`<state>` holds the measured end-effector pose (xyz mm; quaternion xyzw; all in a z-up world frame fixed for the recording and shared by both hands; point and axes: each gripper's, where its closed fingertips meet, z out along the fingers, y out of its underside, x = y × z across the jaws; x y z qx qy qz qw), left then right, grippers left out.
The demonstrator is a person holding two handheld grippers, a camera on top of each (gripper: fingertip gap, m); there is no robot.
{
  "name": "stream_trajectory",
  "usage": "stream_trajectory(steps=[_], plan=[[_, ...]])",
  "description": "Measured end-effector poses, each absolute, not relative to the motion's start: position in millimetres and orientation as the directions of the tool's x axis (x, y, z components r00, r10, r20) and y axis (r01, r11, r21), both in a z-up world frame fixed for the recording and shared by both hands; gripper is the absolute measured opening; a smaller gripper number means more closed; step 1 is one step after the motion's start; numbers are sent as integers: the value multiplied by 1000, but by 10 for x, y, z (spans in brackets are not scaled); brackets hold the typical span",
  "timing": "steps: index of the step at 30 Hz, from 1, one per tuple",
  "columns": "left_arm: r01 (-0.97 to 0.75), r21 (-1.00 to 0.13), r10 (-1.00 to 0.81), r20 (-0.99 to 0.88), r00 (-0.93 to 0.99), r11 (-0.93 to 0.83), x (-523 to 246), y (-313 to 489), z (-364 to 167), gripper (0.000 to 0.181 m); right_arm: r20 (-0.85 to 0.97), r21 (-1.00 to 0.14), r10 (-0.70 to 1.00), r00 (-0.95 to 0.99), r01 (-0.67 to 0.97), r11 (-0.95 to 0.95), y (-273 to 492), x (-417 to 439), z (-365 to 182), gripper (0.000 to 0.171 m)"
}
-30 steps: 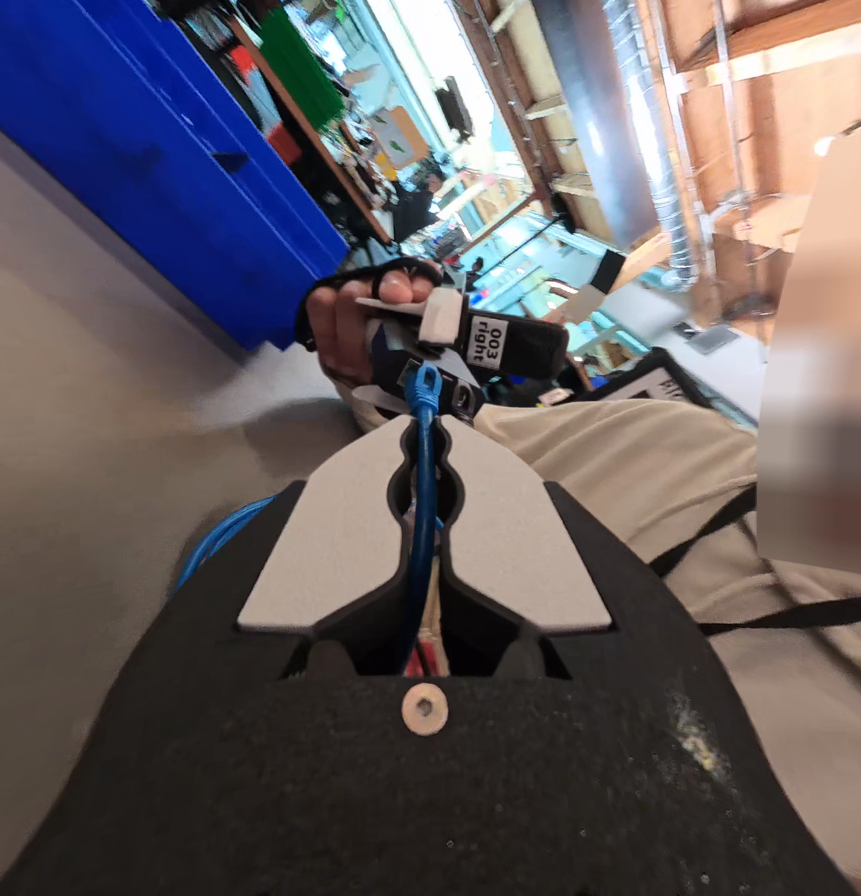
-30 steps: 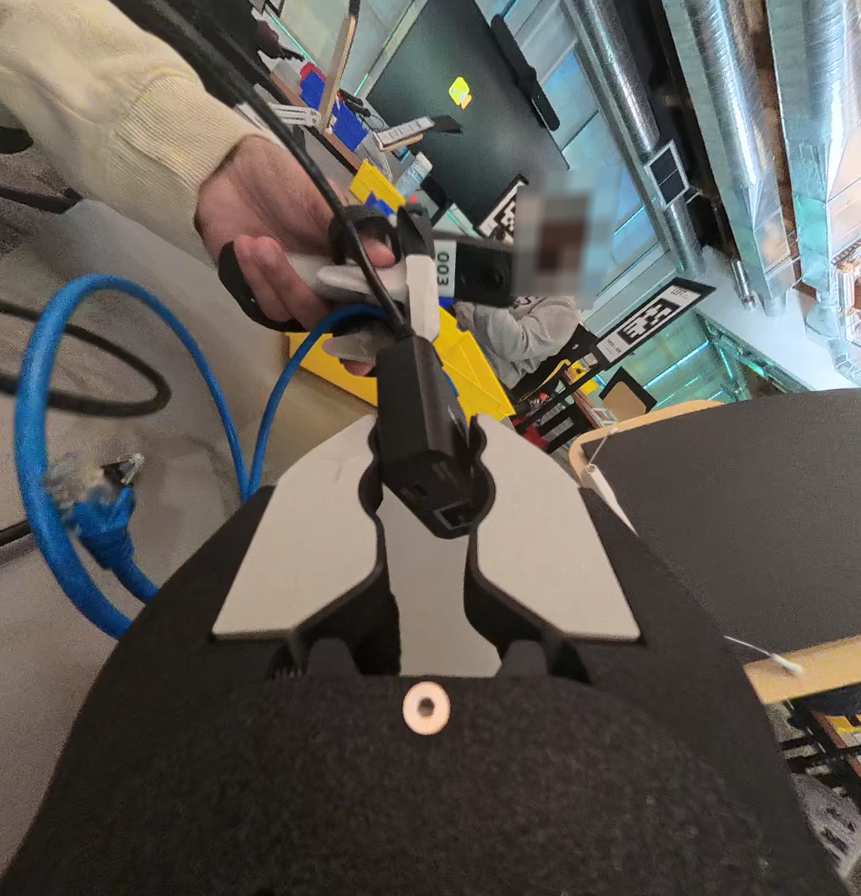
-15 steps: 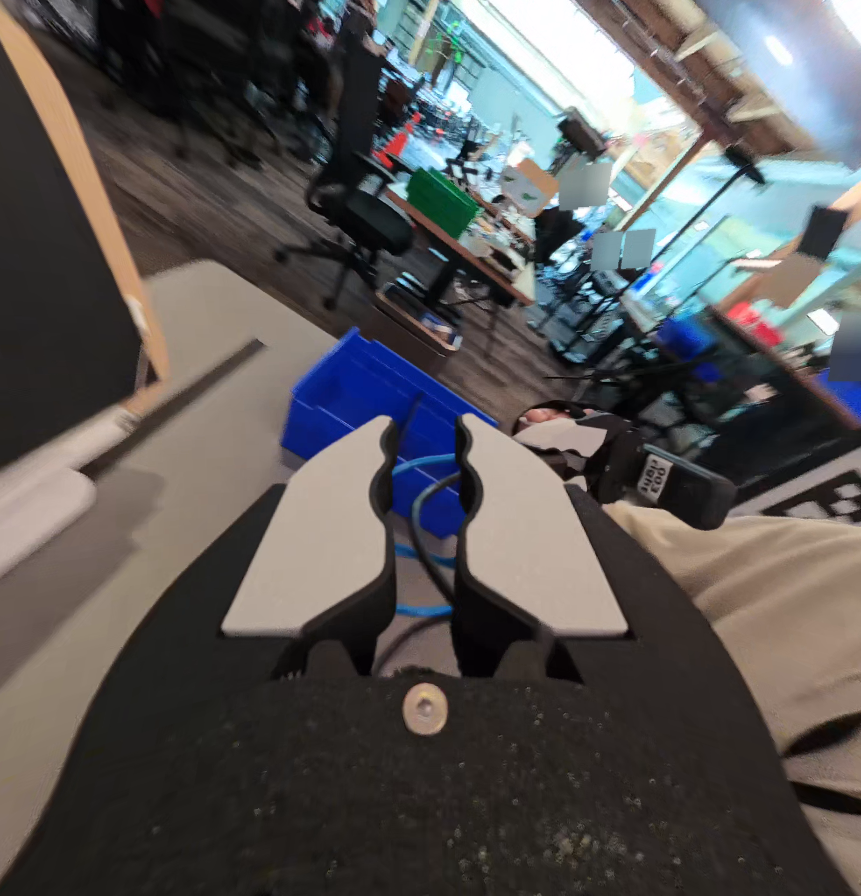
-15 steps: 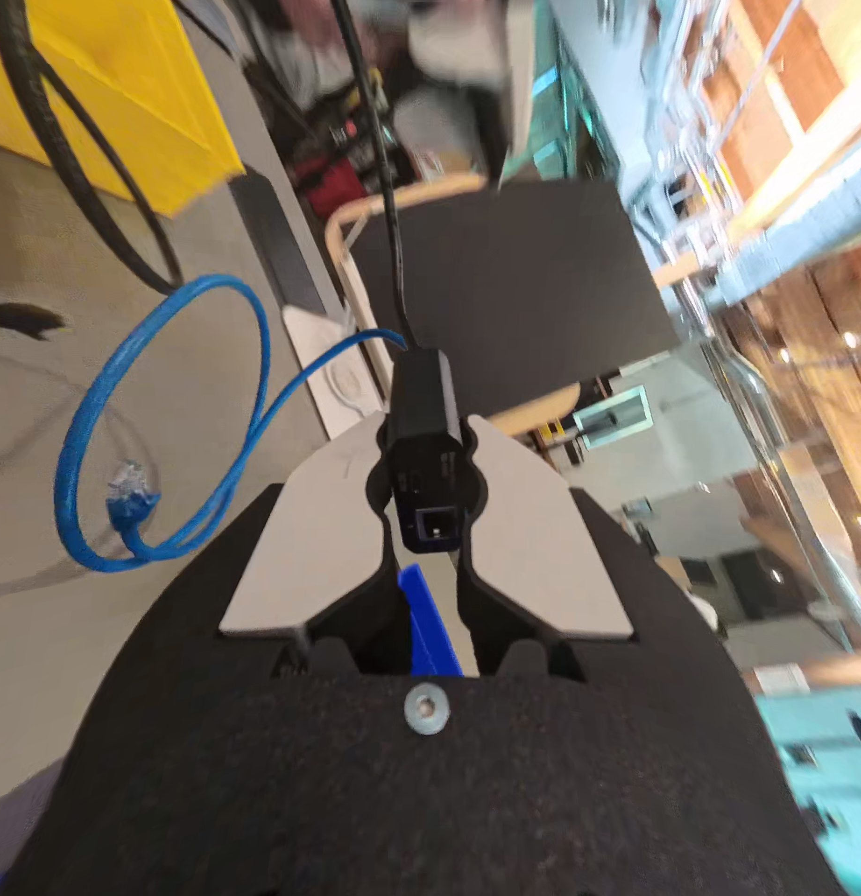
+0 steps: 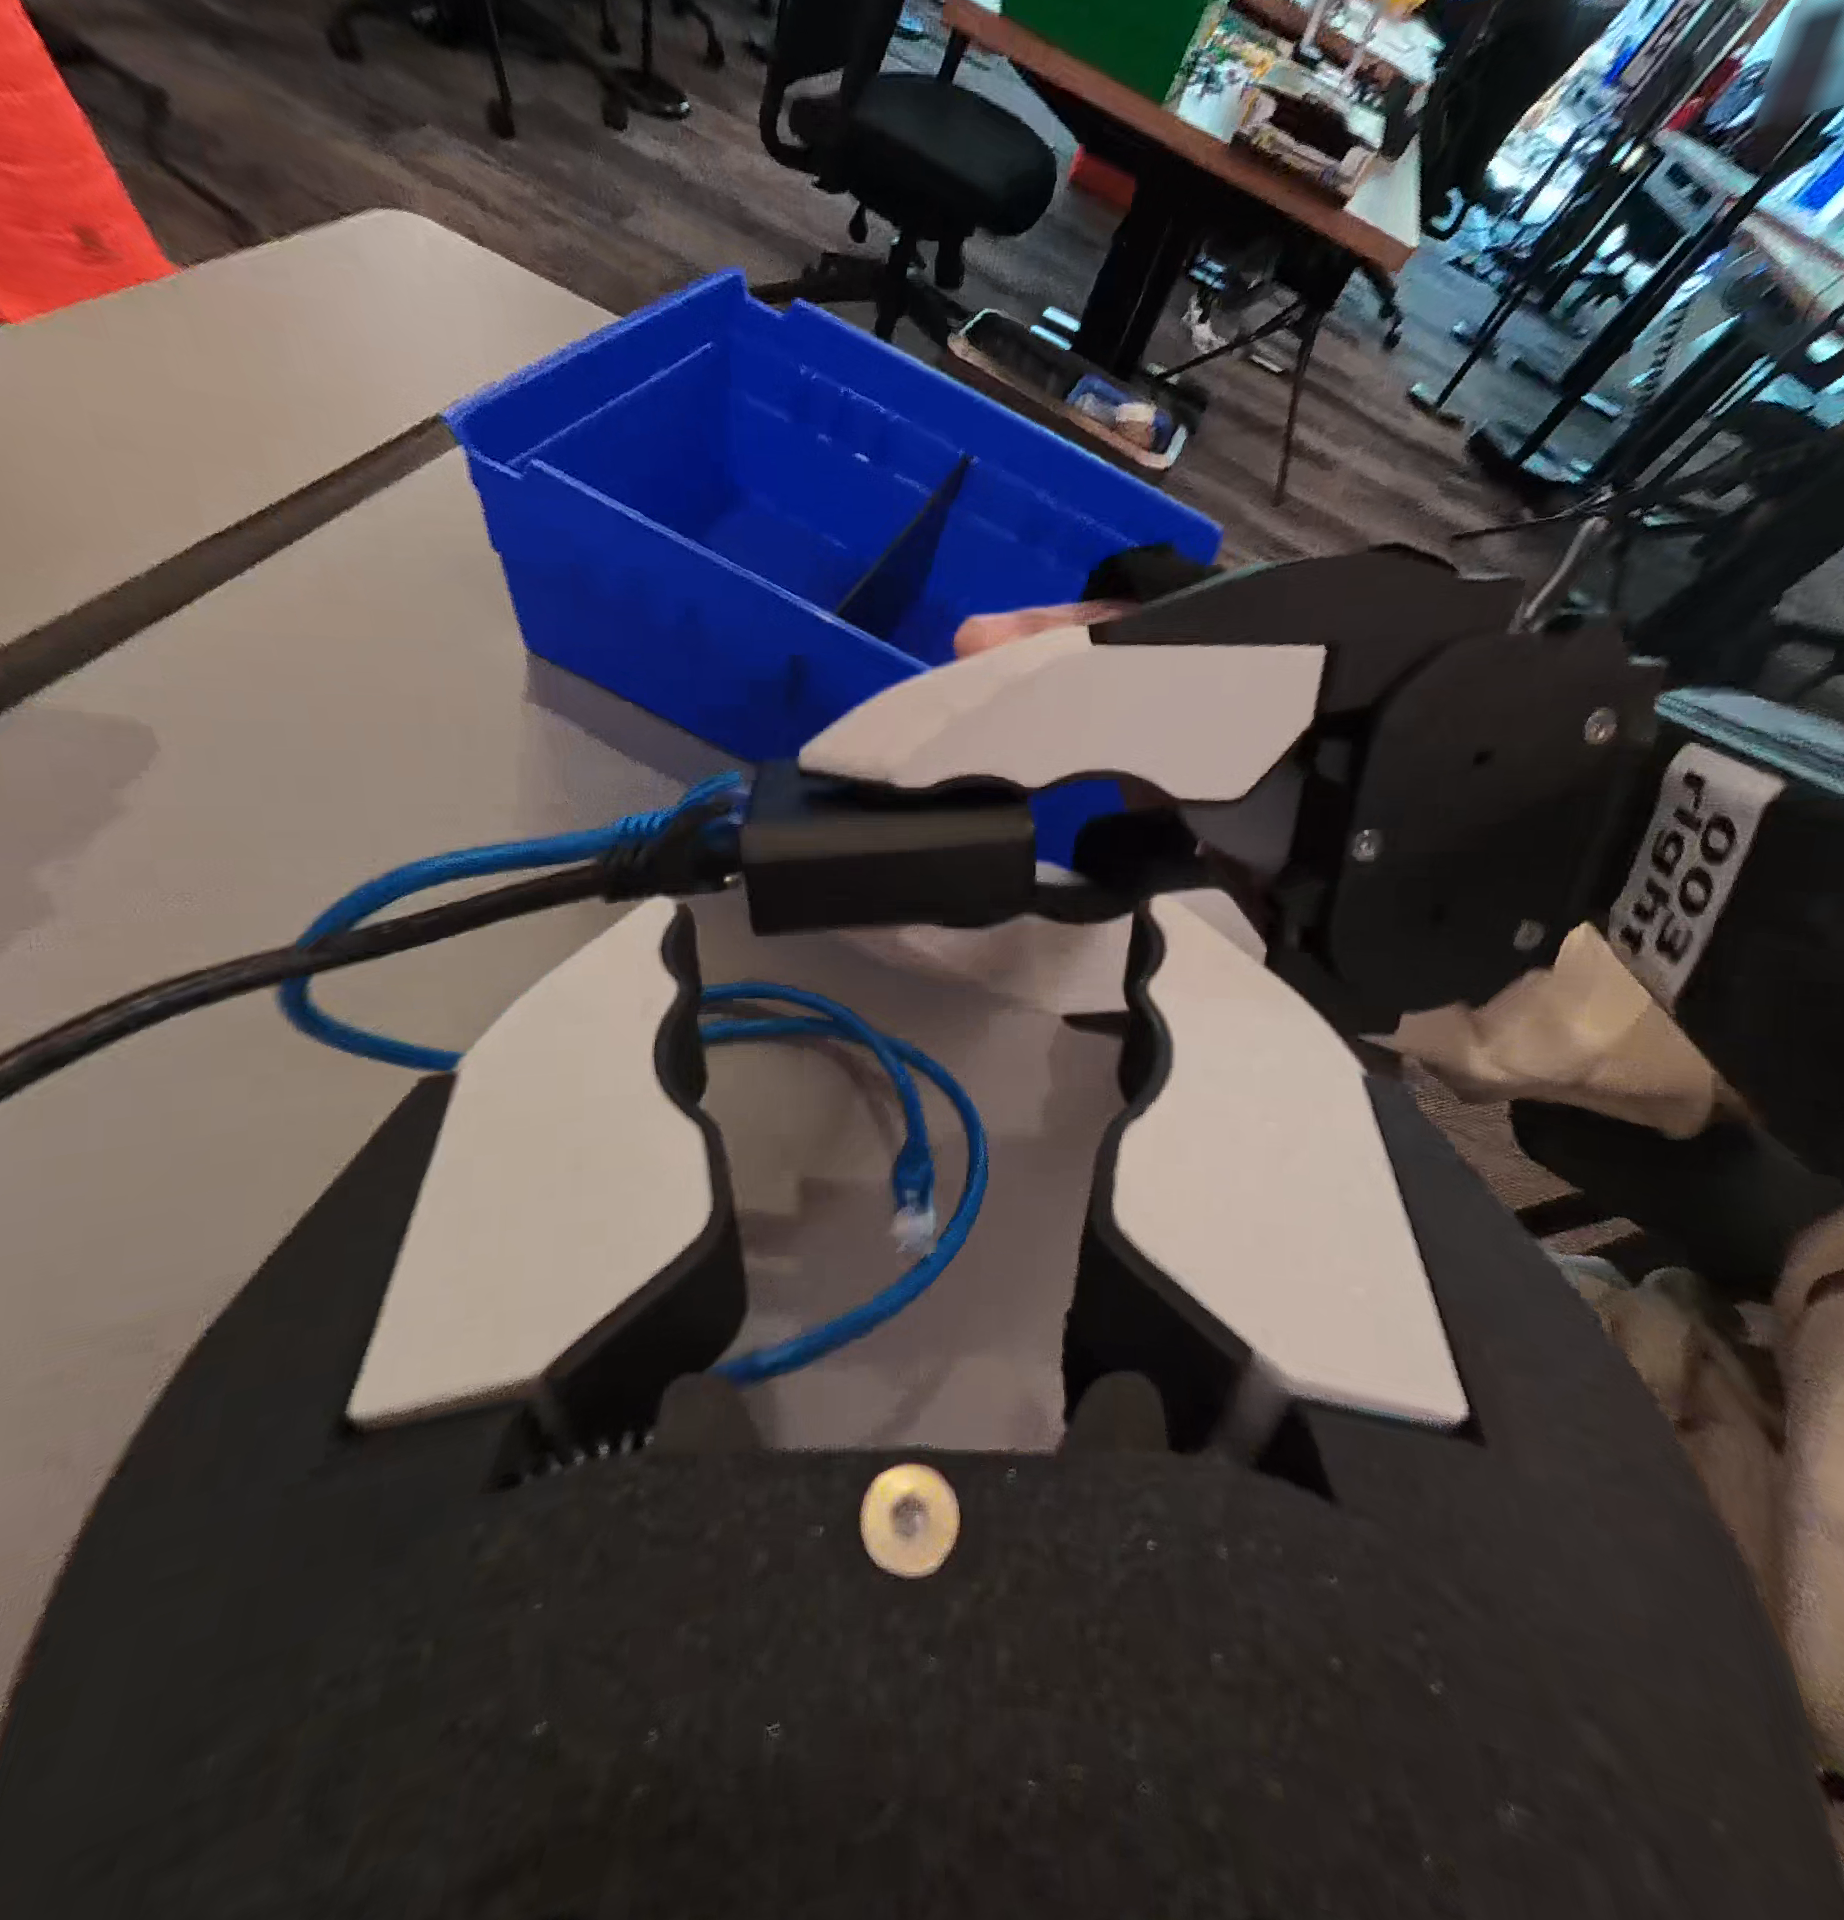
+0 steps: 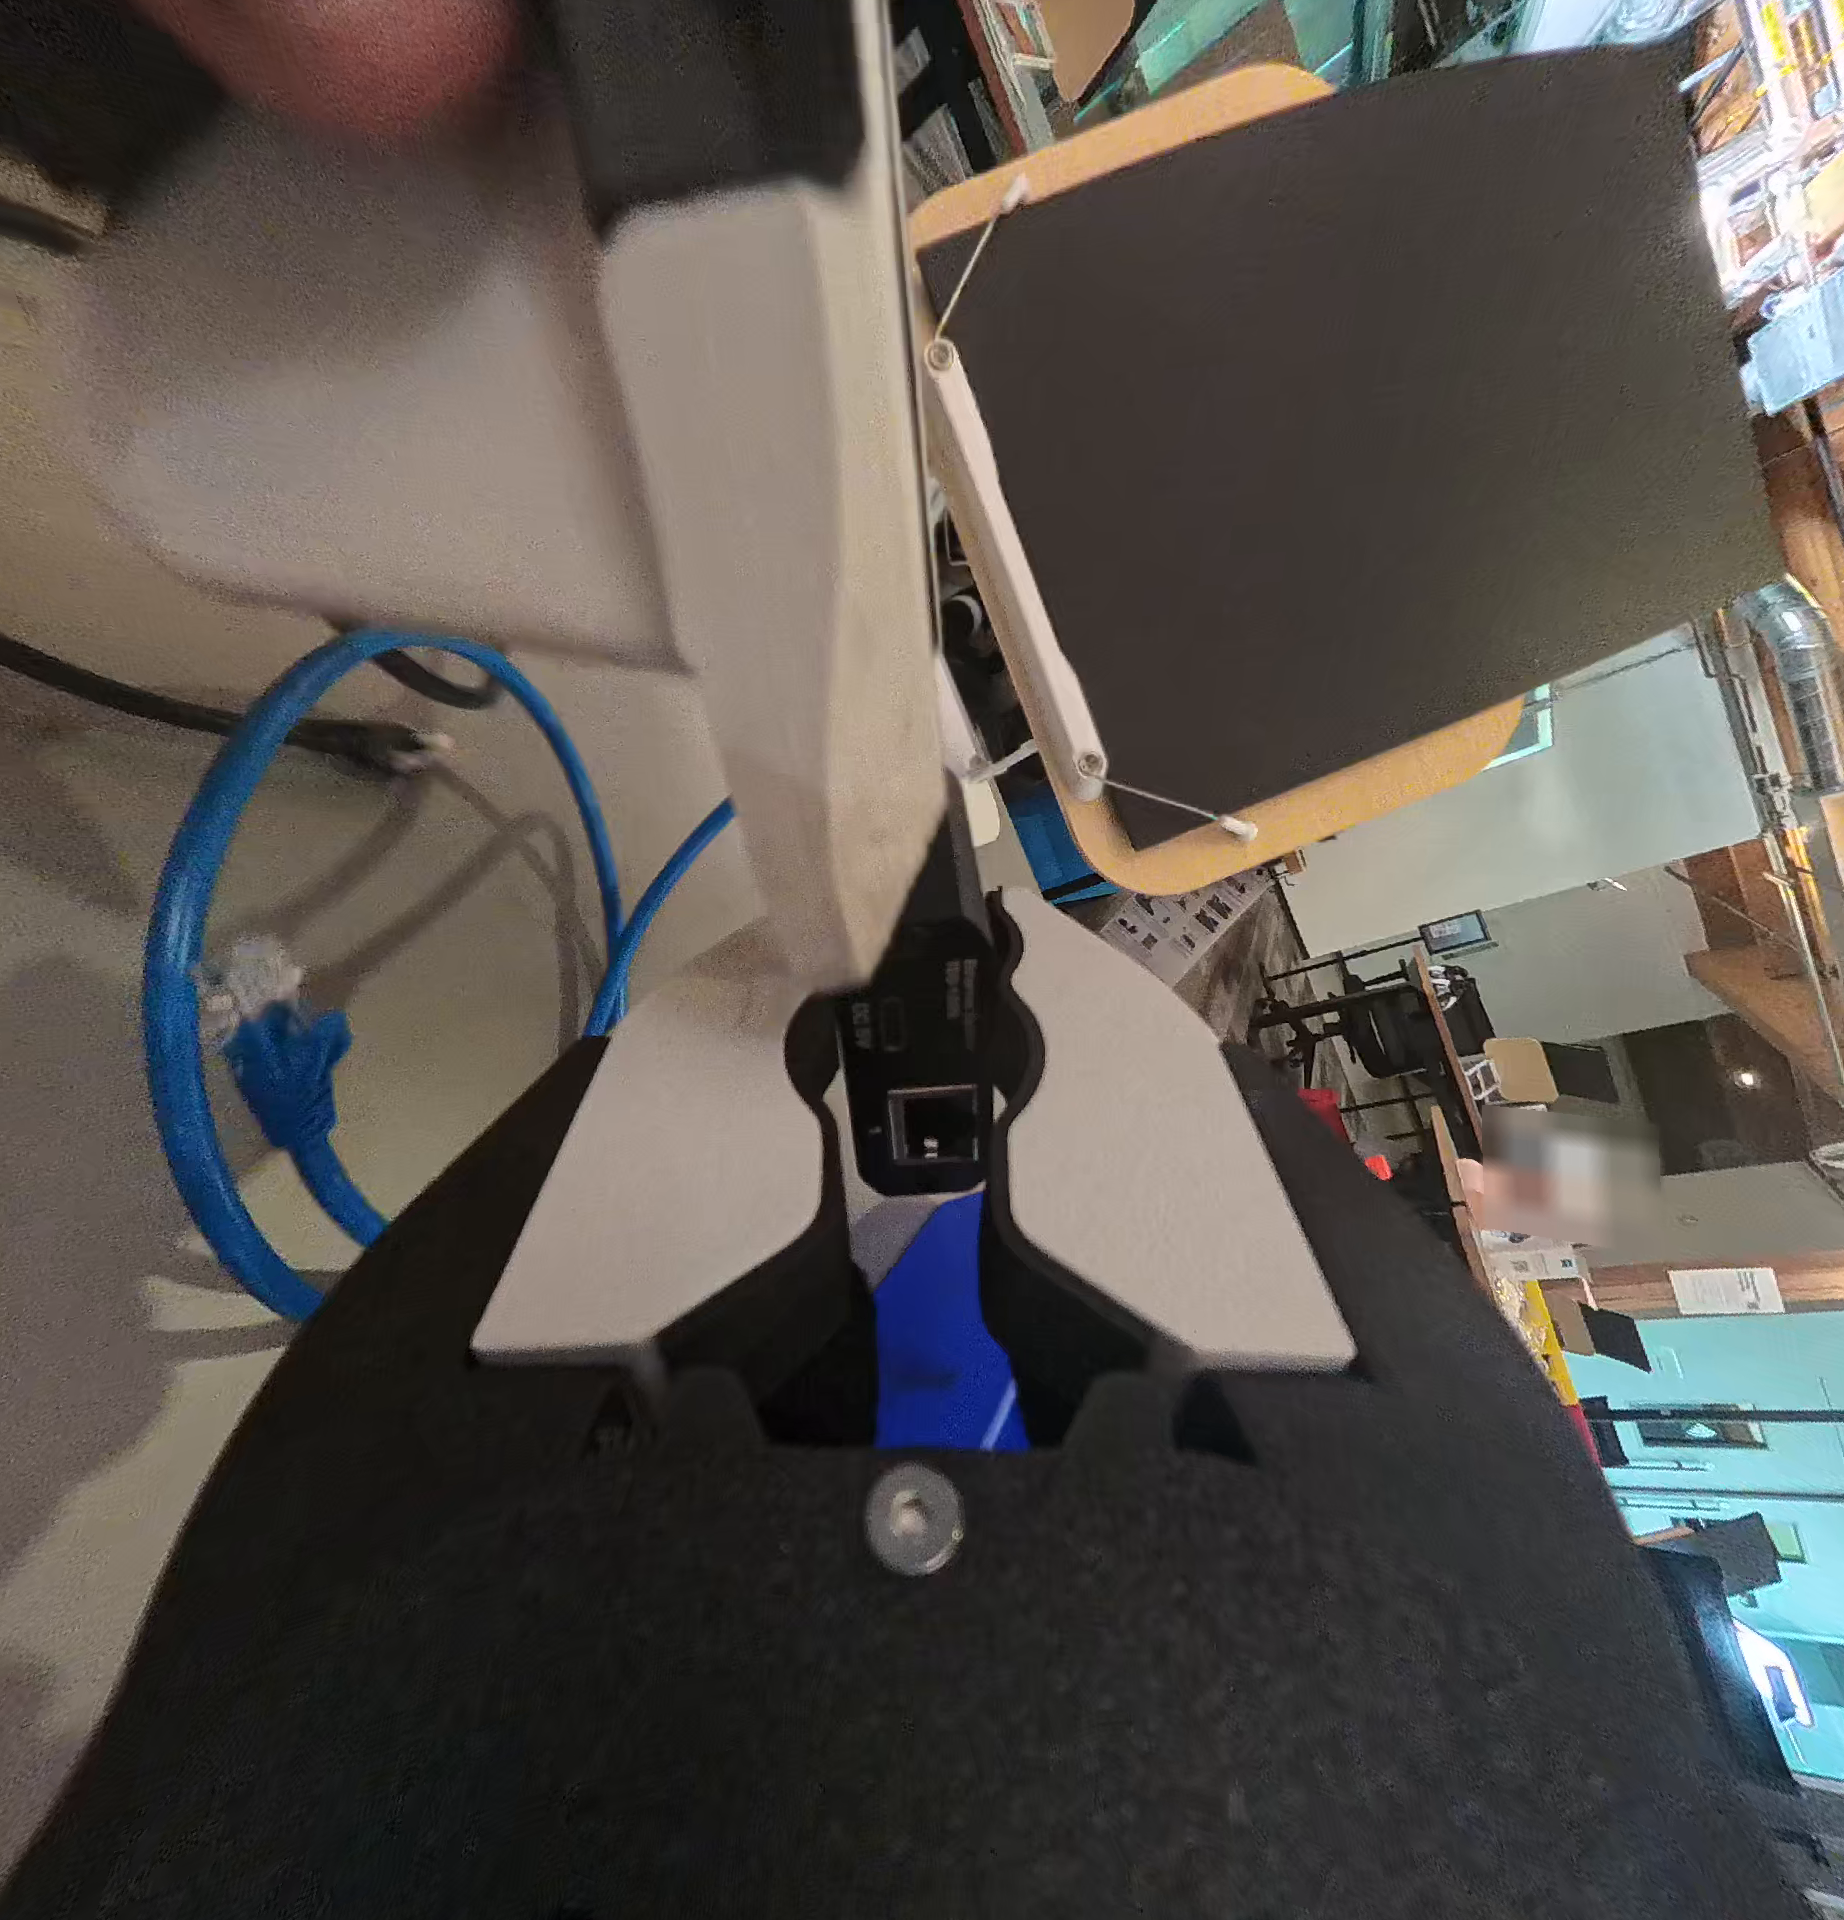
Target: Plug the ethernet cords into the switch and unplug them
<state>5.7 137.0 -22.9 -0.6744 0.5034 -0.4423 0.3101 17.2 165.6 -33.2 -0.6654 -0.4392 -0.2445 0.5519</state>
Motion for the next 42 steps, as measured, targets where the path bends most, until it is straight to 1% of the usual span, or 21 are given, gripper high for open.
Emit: stream_trajectory(steps=[3, 5, 6, 9, 14, 15, 16, 18, 22, 24, 26, 27, 28, 30, 33, 34, 35, 37, 40, 42], plan=[[-419, -857, -953, 287, 98, -301, 84, 1374, -325, 78, 816, -504, 328, 476, 864, -2, 1624, 63, -365, 25], [-438, -863, -968, 232, 101, -252, 62, 1385, -372, 61, 817, -499, 344, 462, 866, 23, 1588, -21, -365, 24], [-437, -868, -972, 222, 82, -235, 52, 1361, -370, 58, 819, -500, 350, 455, 865, 46, 1561, -70, -351, 23], [-423, -864, -957, 288, 28, -273, 11, 1319, -372, 57, 808, -514, 379, 452, 854, 77, 1519, -150, -338, 23], [-375, -822, -861, 497, -107, -428, -65, 1225, -364, 57, 788, -548, 476, 391, 798, 252, 1406, -346, -281, 25], [-364, -809, -836, 534, -127, -461, -80, 1220, -348, 57, 777, -564, 498, 386, 777, 278, 1363, -366, -255, 28], [-349, -797, -810, 567, -152, -493, -101, 1224, -315, 57, 765, -586, 517, 384, 749, 309, 1305, -383, -205, 34], [-330, -772, -749, 623, -226, -543, -173, 1213, -220, 57, 752, -614, 532, 389, 708, 349, 1215, -329, -100, 40], [-342, -778, -695, 627, -353, -528, -300, 1103, -99, 57, 727, -637, 574, 377, 682, 359, 1174, -187, -73, 43], [-339, -789, -674, 614, -411, -512, -308, 1031, -53, 57, 710, -649, 615, 344, 658, 382, 1127, -269, -89, 40], [-330, -792, -645, 610, -460, -514, -303, 971, -14, 57, 718, -624, 635, 285, 667, 406, 1104, -351, -155, 36], [-336, -791, -639, 611, -468, -511, -296, 948, -31, 57, 735, -610, 616, 282, 671, 421, 1124, -366, -142, 29], [-338, -795, -638, 606, -474, -504, -296, 931, -49, 57, 746, -598, 611, 266, 671, 439, 1120, -379, -141, 26], [-320, -800, -634, 599, -489, -509, -309, 935, -42, 57, 747, -608, 605, 275, 652, 454, 1129, -404, -121, 24], [-321, -812, -649, 584, -488, -488, -315, 928, -76, 57, 767, -585, 584, 266, 664, 466, 1128, -406, -147, 24], [-323, -813, -645, 582, -495, -485, -320, 917, -80, 57, 760, -597, 589, 275, 654, 465, 1114, -416, -146, 24], [-335, -807, -636, 590, -497, -487, -317, 911, -100, 57, 747, -606, 604, 276, 657, 449, 1109, -411, -169, 24], [-336, -793, -627, 608, -488, -508, -282, 935, -147, 57, 755, -584, 599, 268, 691, 426, 1141, -366, -222, 24], [-349, -776, -654, 631, -417, -526, -218, 1039, -212, 57, 767, -550, 581, 273, 746, 376, 1258, -285, -305, 24], [-345, -794, -729, 602, -326, -501, -226, 1122, -216, 57, 794, -533, 541, 278, 748, 397, 1327, -274, -294, 24]])
